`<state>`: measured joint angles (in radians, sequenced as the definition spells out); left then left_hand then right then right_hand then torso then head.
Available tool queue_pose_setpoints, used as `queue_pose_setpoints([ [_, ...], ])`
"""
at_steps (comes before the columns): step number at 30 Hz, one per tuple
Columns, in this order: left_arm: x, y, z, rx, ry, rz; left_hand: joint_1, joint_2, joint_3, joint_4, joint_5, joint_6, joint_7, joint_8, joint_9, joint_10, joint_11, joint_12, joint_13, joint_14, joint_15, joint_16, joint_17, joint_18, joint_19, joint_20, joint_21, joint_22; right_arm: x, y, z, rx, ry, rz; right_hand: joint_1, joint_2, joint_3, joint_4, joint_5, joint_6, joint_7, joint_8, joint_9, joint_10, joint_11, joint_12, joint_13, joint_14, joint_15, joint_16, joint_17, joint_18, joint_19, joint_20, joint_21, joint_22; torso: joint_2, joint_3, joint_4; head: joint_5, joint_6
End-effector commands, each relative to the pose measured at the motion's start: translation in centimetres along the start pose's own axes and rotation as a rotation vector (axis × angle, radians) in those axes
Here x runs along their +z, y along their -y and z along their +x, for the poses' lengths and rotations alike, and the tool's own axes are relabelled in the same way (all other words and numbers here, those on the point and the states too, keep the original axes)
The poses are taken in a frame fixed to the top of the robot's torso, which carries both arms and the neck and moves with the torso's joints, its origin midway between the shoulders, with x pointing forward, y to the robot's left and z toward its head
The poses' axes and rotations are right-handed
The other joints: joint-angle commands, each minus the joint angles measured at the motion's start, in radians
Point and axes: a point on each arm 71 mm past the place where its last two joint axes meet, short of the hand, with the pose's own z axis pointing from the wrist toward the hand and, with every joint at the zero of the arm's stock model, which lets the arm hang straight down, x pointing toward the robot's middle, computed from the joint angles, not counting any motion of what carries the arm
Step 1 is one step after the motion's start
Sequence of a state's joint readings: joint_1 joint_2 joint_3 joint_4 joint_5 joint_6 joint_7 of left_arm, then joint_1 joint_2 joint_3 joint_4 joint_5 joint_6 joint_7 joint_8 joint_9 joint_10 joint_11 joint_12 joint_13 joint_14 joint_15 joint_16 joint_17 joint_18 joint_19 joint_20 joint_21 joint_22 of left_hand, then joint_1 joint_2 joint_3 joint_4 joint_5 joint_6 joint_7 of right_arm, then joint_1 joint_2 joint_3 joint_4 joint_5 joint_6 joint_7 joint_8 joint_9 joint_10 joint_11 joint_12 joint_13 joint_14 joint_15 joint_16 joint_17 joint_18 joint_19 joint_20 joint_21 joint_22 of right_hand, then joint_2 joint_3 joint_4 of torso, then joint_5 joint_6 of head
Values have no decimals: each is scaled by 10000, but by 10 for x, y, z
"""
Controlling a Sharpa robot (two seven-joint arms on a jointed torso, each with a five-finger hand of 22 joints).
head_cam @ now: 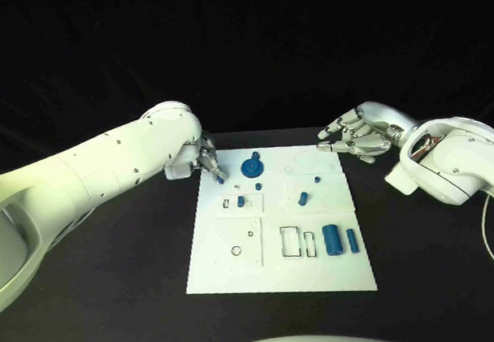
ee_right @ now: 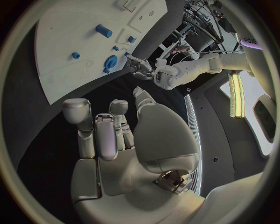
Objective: Assemble the parts on the task board
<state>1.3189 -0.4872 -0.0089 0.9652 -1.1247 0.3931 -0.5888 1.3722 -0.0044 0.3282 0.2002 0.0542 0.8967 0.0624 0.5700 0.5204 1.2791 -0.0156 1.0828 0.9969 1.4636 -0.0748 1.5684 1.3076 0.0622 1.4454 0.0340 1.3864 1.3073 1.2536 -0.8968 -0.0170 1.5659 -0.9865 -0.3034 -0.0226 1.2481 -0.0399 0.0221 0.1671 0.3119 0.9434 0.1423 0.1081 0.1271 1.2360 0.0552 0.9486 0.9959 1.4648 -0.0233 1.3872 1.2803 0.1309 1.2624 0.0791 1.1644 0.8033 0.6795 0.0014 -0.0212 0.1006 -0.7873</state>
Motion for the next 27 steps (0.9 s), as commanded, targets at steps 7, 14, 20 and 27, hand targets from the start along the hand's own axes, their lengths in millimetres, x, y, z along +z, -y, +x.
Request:
queue_pose_setpoints([
  [7,-5,-1,2,-808,452,748,-826,-743,2865,-1512,709,-48,-21,500,287,238,-5,63,48,1072,-9,24,2632,-50,128,11,40,423,0,0,1,-62,-117,-25,62,46,-30,1,53,-38,6,33,-12,-77,-8,33,11,486,-3,-40,7,72,-32,8,-55,-9,-2,16,4,35,28],
  [14,-24,-4,12,-1571,845,1511,-1222,-1062,3483,-1769,1165,-1,-78,743,395,399,-61,153,104,1072,-55,24,2632,-94,238,-30,188,623,-2,1,0,-70,-91,52,66,53,-45,13,73,-32,5,39,-12,-72,-9,44,17,487,-3,-38,12,72,-30,8,-56,-8,-7,-1,35,54,-5],
  [20,-31,-5,27,-1430,1160,1862,-1343,-1158,3656,-1860,1343,39,-95,802,410,464,-79,184,126,1072,-69,24,2632,-111,277,-45,243,698,-3,2,-1,-74,-85,92,69,55,-55,20,92,-30,5,43,-12,-71,-10,45,15,488,-4,-37,16,72,-31,8,-59,-12,-30,-20,88,21,-50],
  [27,-34,-9,41,-1318,1199,2035,-1365,-1183,3684,-1880,1356,53,-101,814,412,485,-84,201,141,1072,-71,24,2632,-118,291,-48,264,725,-4,3,-2,-77,-86,103,69,55,-55,20,92,-30,5,43,-12,-71,-10,45,15,488,-4,-37,16,72,-31,8,-59,-12,-37,-20,82,29,-70],
])
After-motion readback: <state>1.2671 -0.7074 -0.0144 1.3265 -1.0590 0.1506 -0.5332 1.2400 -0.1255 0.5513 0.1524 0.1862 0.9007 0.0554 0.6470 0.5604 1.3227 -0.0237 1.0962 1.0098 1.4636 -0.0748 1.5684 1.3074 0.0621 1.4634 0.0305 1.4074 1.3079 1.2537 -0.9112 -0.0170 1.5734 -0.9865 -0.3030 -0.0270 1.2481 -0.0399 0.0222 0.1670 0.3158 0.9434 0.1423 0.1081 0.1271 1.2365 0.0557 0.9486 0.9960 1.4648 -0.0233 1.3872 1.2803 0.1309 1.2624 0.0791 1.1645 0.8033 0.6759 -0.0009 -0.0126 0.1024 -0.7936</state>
